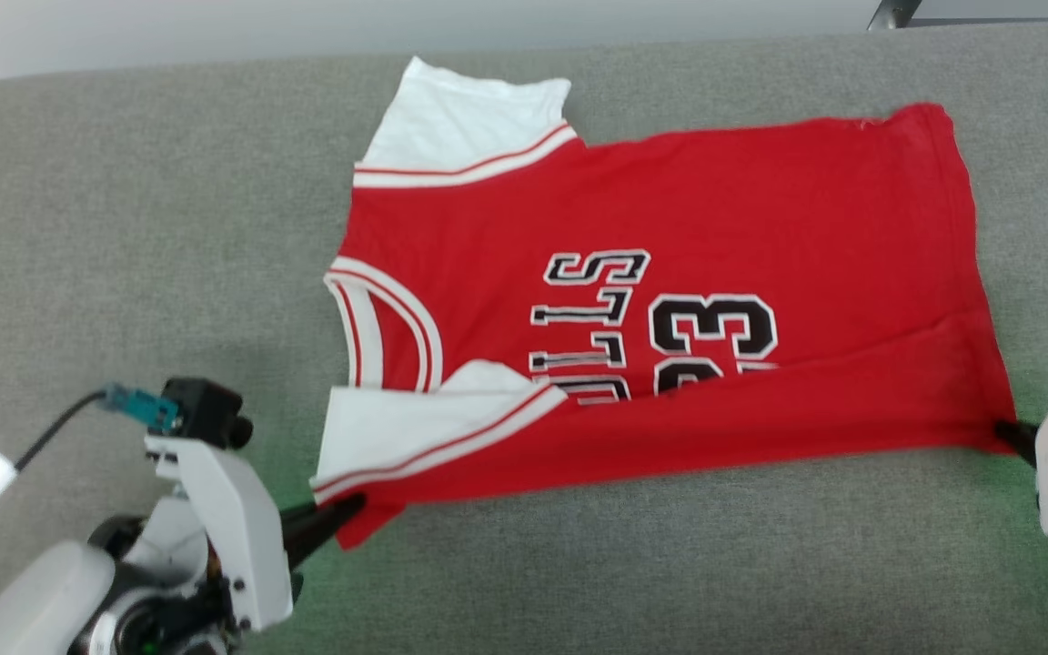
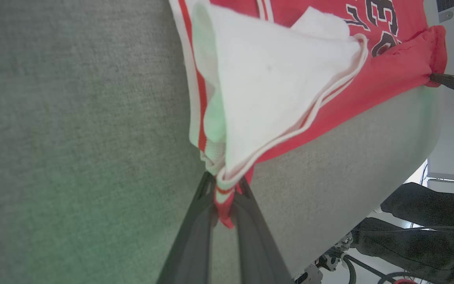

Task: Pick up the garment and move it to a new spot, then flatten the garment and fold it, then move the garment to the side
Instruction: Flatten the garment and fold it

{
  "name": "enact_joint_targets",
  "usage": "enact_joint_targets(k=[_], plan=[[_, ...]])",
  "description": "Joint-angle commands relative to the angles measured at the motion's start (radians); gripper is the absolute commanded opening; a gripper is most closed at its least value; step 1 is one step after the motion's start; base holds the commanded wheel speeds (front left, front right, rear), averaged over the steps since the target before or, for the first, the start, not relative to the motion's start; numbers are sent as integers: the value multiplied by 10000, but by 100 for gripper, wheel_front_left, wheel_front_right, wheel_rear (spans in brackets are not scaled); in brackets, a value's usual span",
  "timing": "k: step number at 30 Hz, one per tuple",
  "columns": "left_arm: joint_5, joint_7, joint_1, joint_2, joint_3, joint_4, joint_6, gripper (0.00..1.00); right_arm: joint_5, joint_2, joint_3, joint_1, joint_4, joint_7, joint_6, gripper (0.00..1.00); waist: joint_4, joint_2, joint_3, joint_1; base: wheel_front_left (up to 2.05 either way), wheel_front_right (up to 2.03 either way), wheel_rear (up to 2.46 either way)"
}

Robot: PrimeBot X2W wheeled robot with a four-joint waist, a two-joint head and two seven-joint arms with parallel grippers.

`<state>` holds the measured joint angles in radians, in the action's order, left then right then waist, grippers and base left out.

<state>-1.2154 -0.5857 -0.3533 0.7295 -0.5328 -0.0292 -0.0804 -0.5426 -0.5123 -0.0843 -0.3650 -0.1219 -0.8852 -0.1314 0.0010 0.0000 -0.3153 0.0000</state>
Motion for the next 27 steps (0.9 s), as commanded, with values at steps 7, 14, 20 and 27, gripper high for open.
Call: enact_joint_targets(k=[7, 14, 20, 27], plan=[[37, 382, 1288, 531, 161, -1524, -636, 0, -277, -318, 420, 1259, 976, -366, 16, 0, 63, 0, 84, 0, 0, 0, 0], [314, 794, 1427, 748, 443, -2114, -925, 100, -190, -87, 708, 1289, 1860, 723, 16, 100, 1, 0, 122, 0, 0, 0, 0], [695, 1034, 767, 1336, 1142, -2448, -1165, 100, 248, 94, 693, 869, 2443, 1977, 16, 100, -224, 0, 134, 0, 0, 0, 0], [1693, 1778, -1755, 857, 1553, -1117, -961, 100, 906, 1139, 113, 219, 3083, 3824, 16, 100, -826, 0, -124, 0, 0, 0, 0]])
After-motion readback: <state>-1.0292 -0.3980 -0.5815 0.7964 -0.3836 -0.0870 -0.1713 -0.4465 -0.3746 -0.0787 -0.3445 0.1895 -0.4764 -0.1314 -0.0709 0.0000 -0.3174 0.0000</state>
